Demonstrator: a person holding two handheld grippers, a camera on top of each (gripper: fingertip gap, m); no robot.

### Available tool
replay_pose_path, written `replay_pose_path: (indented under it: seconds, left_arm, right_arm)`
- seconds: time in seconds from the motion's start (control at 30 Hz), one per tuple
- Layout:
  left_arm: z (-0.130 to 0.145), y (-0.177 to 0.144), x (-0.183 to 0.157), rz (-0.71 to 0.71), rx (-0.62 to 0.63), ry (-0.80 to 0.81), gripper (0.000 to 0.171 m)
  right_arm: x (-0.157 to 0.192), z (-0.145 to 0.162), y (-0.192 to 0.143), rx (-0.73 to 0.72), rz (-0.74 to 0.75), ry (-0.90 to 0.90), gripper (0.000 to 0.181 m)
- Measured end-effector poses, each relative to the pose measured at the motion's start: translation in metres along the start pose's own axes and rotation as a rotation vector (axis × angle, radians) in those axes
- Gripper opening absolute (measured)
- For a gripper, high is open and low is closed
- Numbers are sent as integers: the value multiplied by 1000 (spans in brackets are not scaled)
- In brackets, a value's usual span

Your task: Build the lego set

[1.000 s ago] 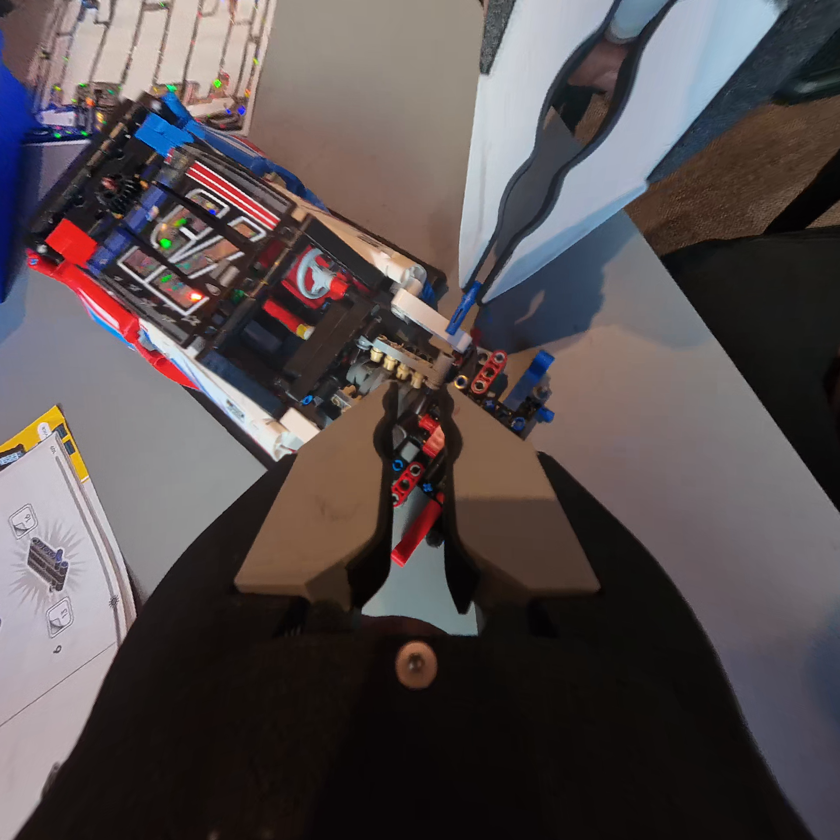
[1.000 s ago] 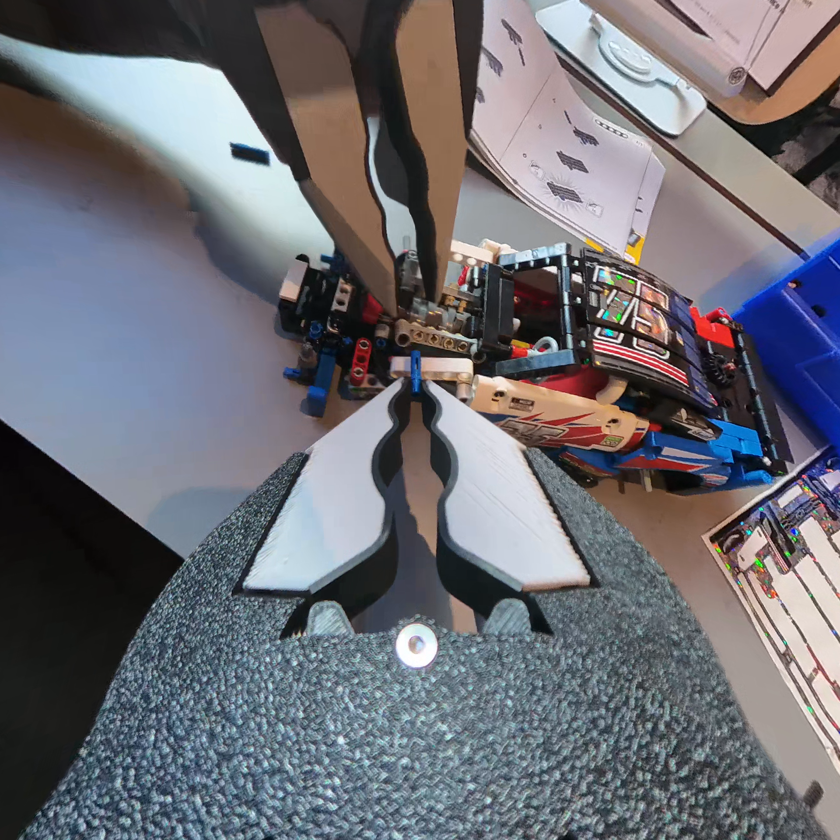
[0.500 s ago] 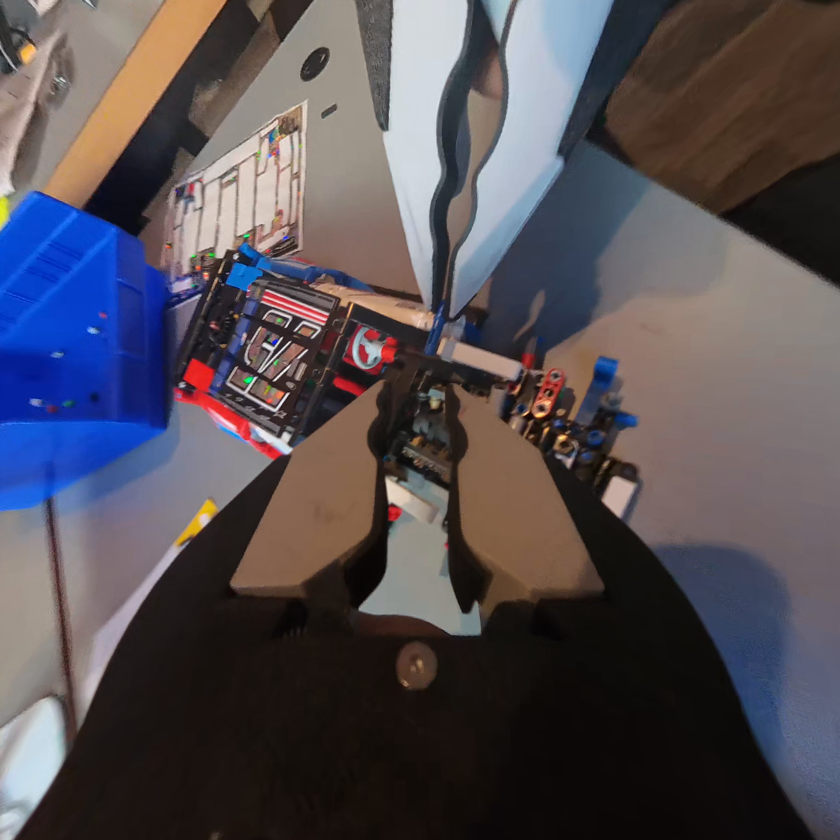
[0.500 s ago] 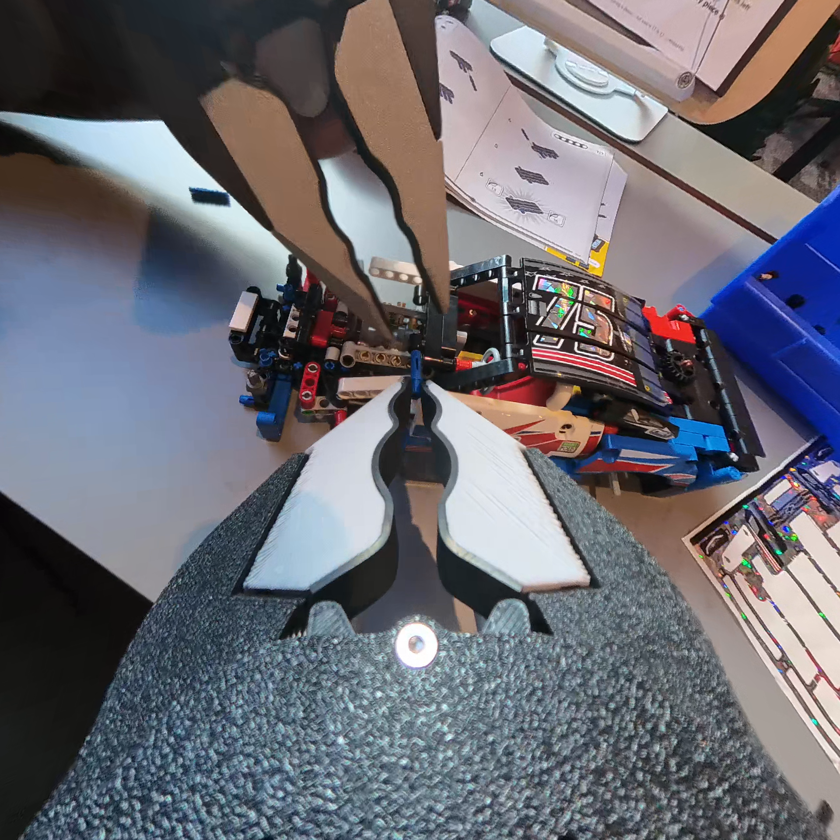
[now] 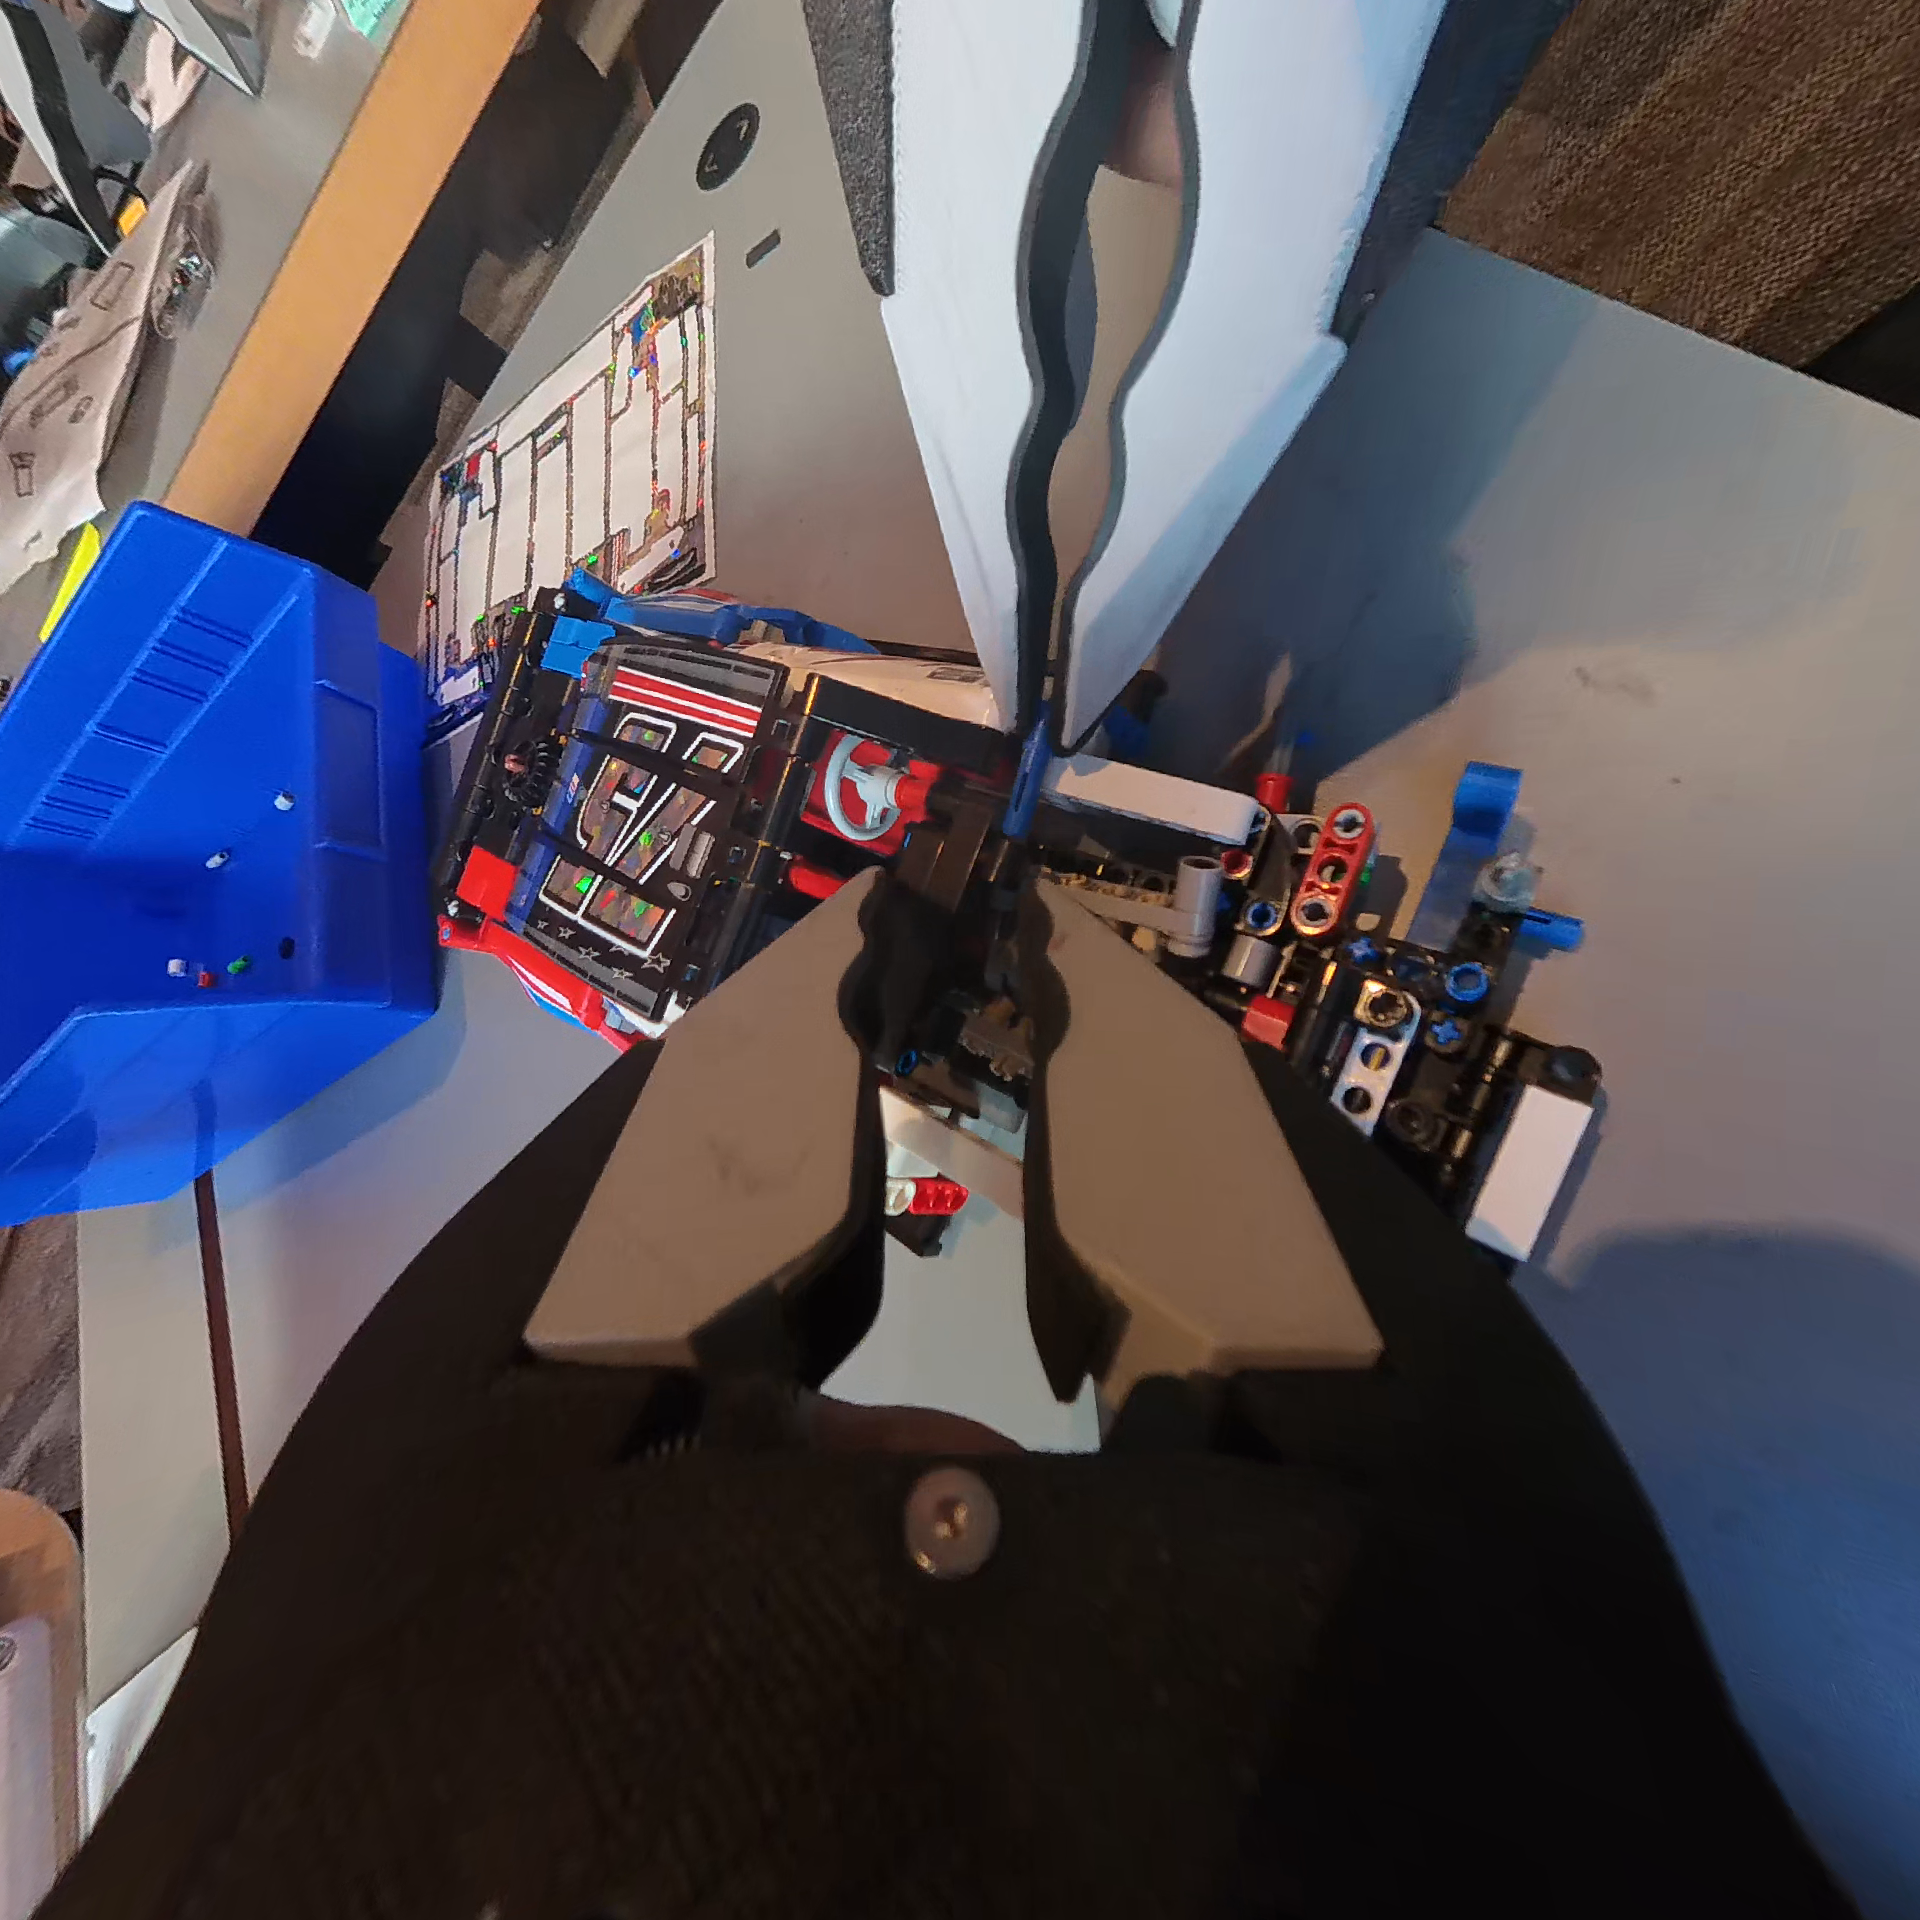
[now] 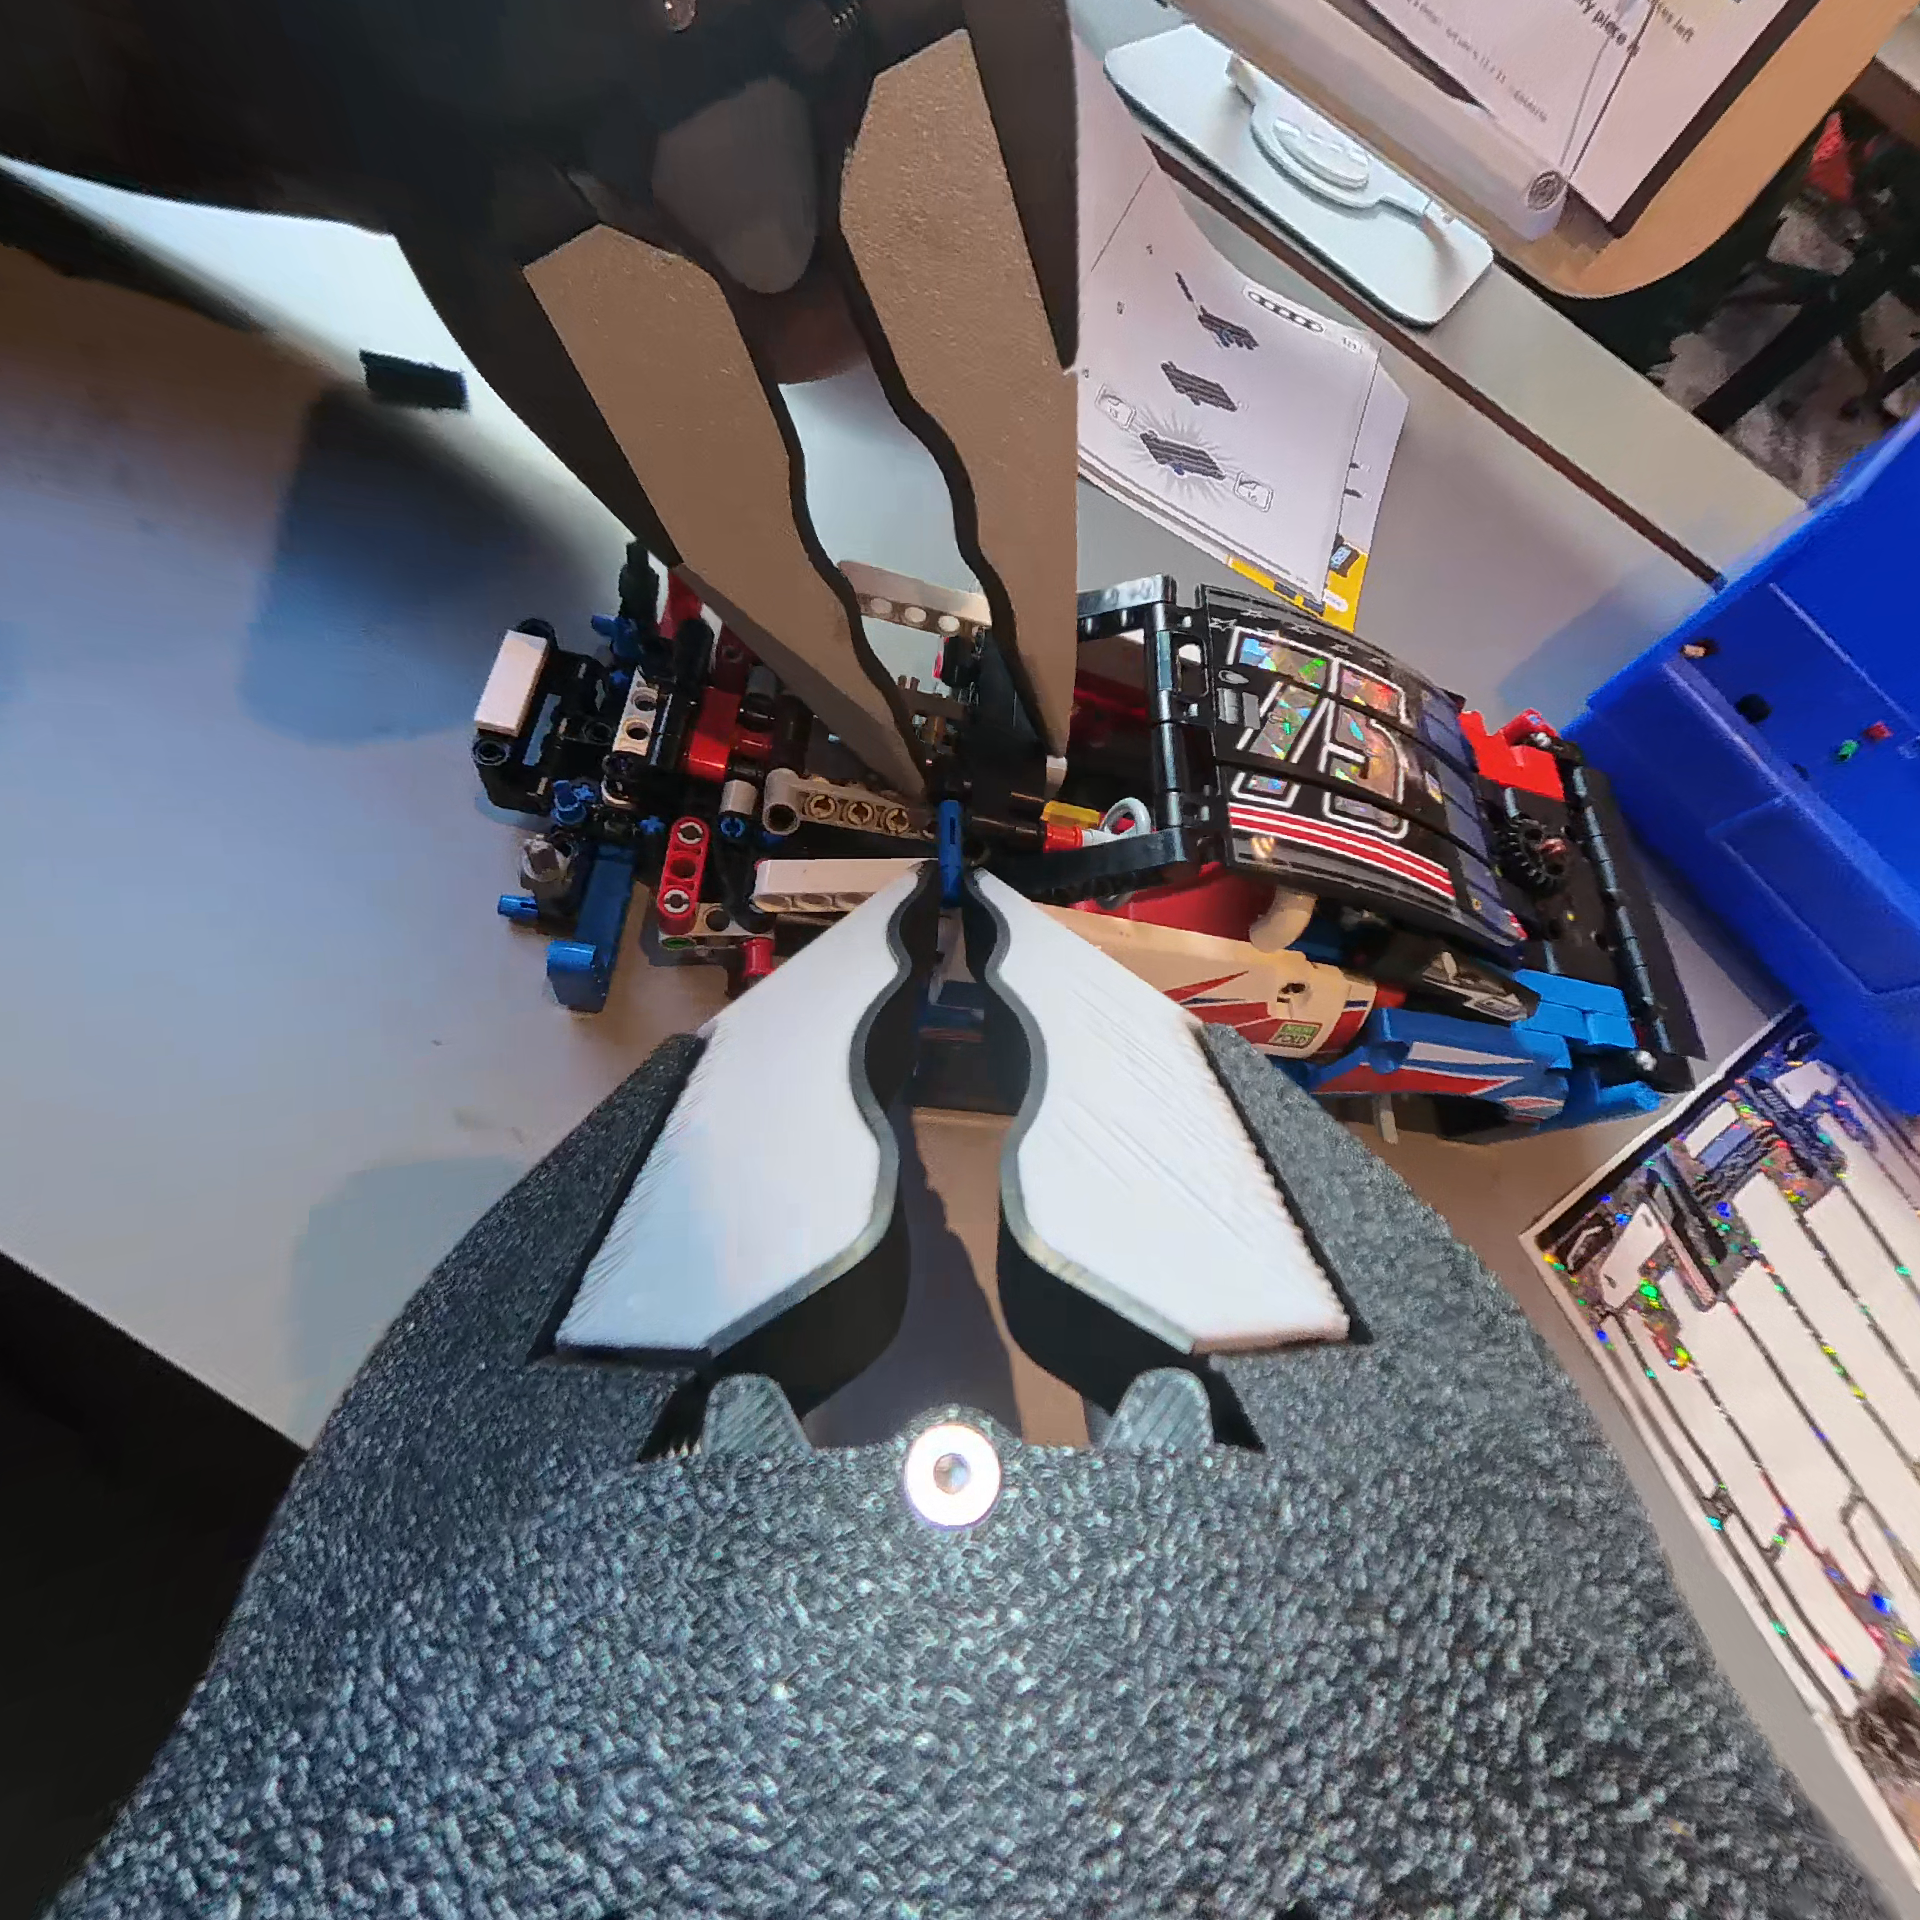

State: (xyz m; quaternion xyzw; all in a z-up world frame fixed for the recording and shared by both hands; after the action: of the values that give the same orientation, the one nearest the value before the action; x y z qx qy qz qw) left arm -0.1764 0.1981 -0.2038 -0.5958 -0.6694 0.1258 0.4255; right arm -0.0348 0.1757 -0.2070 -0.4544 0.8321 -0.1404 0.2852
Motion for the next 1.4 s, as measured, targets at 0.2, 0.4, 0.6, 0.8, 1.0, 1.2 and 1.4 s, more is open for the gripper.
replay_pose_path:
  seconds: [0.2,0.4,0.6,0.8,1.0,1.2,1.4]
  left_arm:
    - [1,1,0,-2,-15,-5,21]
    - [-2,-2,-5,-77,5,55,22]
    - [-4,-2,-12,-79,-6,97,9]
    - [-4,0,-18,-160,23,224,6]
    - [-1,1,-23,-219,6,269,4]
    - [5,1,-17,-204,-60,102,3]
    - [4,0,-15,-58,-196,-83,0]
  right_arm:
    - [5,1,2,-24,41,-31,4]
    - [11,6,1,-78,119,-94,4]
    - [11,8,1,-110,114,-64,4]
    - [9,9,3,-127,107,-29,4]
    - [8,8,4,-120,81,9,4]
    - [3,5,9,-85,62,148,4]
    - [1,3,14,-69,67,172,4]
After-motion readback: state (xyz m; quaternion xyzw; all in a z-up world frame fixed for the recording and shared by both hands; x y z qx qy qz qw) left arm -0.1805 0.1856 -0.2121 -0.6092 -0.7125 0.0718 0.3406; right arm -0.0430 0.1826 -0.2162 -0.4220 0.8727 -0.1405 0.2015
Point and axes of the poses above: each gripper's, where its closed fingertips meet, y out along the fingers, z out of its underside, x = y × z across the jaws, the point moved 9 cm from there along -y, back along the fingers, and after that the axes turned 7 degrees about z, right-handed, at the moved point
